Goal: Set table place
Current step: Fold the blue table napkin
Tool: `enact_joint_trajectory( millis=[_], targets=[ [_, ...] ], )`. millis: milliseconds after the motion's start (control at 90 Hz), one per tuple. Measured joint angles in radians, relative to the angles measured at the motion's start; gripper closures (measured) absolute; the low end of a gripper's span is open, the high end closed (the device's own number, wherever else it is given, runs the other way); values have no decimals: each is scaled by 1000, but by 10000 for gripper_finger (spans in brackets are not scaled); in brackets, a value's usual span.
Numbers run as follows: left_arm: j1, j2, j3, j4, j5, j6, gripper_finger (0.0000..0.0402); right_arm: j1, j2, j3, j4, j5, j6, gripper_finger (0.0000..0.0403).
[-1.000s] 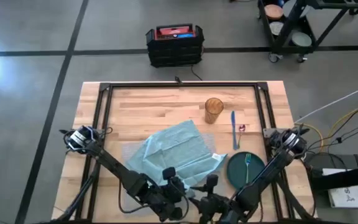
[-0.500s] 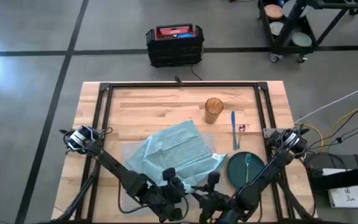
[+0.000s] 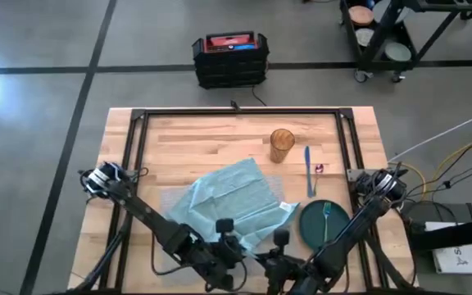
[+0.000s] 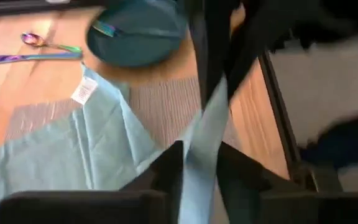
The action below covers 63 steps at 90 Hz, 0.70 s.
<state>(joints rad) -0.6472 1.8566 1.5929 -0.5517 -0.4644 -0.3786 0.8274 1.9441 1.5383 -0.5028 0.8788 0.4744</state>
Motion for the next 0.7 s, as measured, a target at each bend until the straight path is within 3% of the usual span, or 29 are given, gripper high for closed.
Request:
enact_joint_trajectory(
  millis=[178,378,489,700],
  targets=[
    [-35,-60,1,-313,41,-166,252,13,-3,0,-10,-62,35,402],
    [-128,-62,-42,-737,60,-403,241,32,-3,-2,-54,-151,147,403],
    [-177,-65,-131,-750,60,-439,246,46,-3,-2,-76,-208,202,403],
    [-220,-73,-315,-584,86,-443,247,86,-3,-3,-140,-229,320,403]
  ],
)
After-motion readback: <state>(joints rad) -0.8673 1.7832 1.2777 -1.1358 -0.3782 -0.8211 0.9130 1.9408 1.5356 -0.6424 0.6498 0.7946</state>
